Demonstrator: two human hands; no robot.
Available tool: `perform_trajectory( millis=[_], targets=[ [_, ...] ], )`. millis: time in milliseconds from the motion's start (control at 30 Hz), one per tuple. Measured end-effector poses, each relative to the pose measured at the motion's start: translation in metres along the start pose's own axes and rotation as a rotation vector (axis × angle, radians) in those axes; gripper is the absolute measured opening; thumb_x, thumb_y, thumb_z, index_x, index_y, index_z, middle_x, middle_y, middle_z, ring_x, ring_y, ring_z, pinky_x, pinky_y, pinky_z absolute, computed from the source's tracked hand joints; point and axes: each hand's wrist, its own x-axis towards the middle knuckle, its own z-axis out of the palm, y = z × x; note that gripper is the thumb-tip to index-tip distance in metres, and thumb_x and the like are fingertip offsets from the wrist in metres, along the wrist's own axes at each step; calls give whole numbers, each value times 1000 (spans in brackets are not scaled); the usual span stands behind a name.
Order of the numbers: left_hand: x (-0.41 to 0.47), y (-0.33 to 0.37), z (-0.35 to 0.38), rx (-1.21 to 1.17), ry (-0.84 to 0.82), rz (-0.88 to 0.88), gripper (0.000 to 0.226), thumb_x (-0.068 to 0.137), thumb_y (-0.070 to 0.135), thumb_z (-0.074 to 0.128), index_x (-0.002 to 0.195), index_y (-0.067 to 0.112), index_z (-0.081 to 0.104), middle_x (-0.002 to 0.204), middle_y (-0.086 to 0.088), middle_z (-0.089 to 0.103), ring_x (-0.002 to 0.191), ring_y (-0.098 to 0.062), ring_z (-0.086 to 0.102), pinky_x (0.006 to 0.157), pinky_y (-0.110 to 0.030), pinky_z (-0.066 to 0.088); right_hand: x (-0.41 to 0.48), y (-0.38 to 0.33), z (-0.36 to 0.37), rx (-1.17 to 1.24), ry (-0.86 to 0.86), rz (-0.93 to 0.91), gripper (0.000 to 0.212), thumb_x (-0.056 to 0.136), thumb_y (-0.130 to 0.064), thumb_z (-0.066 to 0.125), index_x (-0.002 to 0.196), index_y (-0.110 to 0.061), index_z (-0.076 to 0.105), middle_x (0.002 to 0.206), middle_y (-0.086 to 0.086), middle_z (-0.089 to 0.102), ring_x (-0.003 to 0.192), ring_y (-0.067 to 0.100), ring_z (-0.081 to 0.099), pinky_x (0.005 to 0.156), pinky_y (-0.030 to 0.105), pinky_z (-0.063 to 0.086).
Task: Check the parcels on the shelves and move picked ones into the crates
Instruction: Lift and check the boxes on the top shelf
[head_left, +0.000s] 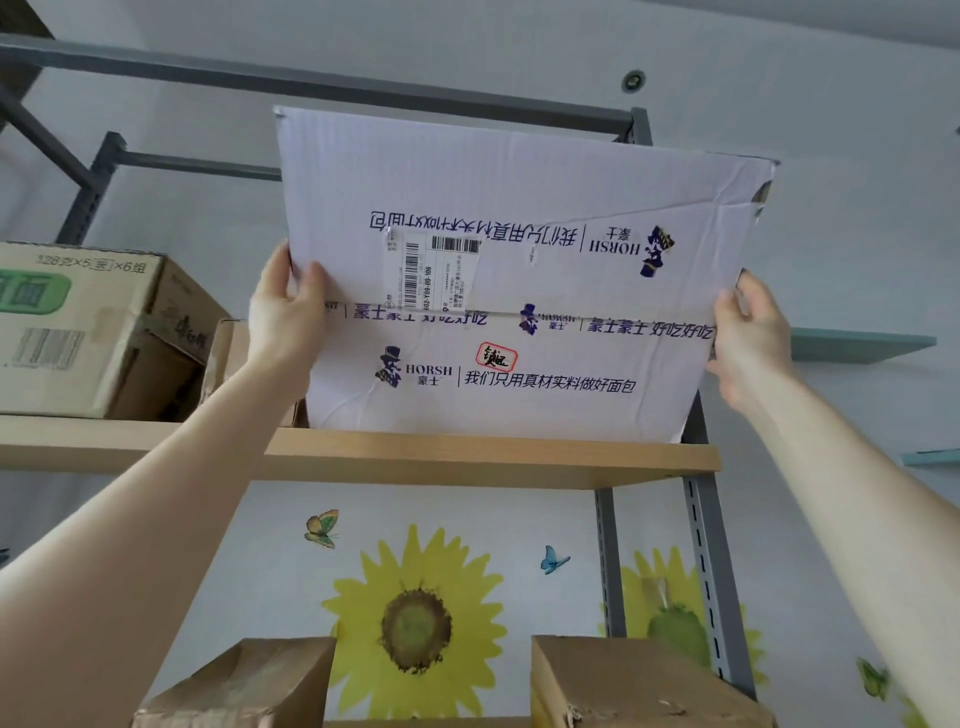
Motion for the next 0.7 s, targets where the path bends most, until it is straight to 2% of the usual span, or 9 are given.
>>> perform_trajectory(
  millis=[67,133,233,267,367,433,533,633,700],
  targets=[
    [3,-5,-2,38,-10,-54,46,89,33,49,133,20,44,106,4,58,93,-13,56,76,-27,44,2,3,-2,23,2,33,39,94,-24,50,132,-18,47,105,0,62,99,18,57,91,35,45],
    [6,-15,-8,13,50,-159,43,84,33,57,117,6,56,99,-6,62,92,-21,58,79,-31,47,1,13,-7,51,-7,77,41,91,-25,57,123,1,52,98,1,63,95,16,52,87,33,44],
    [-5,-26,-9,66,10,-226,18,86,35,54,86,19,61,73,5,56,80,-20,50,65,-28,42,-11,29,-4,-33,-65,260,42,91,-47,49,121,-19,54,109,-1,61,93,18,53,82,38,46],
    [-8,-28,-7,71,-19,-234,15,87,35,50,83,24,60,74,8,53,82,-21,50,67,-30,45,-14,32,-1,-58,-77,295,45,91,-51,44,126,-23,50,115,-2,58,100,20,54,89,41,46],
    [-9,-30,-6,33,-25,-213,18,90,29,47,99,31,62,84,12,57,86,-13,55,79,-33,48,-14,30,1,-60,-69,249,42,95,-41,44,131,-19,47,133,3,53,118,25,52,103,48,40],
    [-6,-31,-12,48,31,-175,24,88,30,53,109,25,61,86,9,60,80,-10,55,74,-28,46,-14,29,-5,49,-69,256,32,92,-31,53,115,-9,57,127,10,58,106,23,59,94,41,47],
    [-6,-29,-18,-8,135,-156,30,77,44,67,91,17,66,81,9,63,76,-10,57,71,-25,44,-15,21,-12,126,33,239,26,84,-36,64,75,-13,58,113,13,65,75,14,62,66,28,50],
    [-9,-22,-15,-76,116,-144,20,80,43,64,84,23,64,74,16,58,67,1,51,58,-17,38,-11,14,-9,70,142,256,40,84,-49,59,77,-10,61,114,12,66,92,24,65,83,36,51],
    [-13,-18,-12,-139,60,-171,12,83,40,59,80,29,64,77,19,59,68,1,53,56,-16,40,-11,13,-7,87,97,281,34,86,-50,56,85,-17,62,113,5,65,99,24,63,91,37,49]
  ],
)
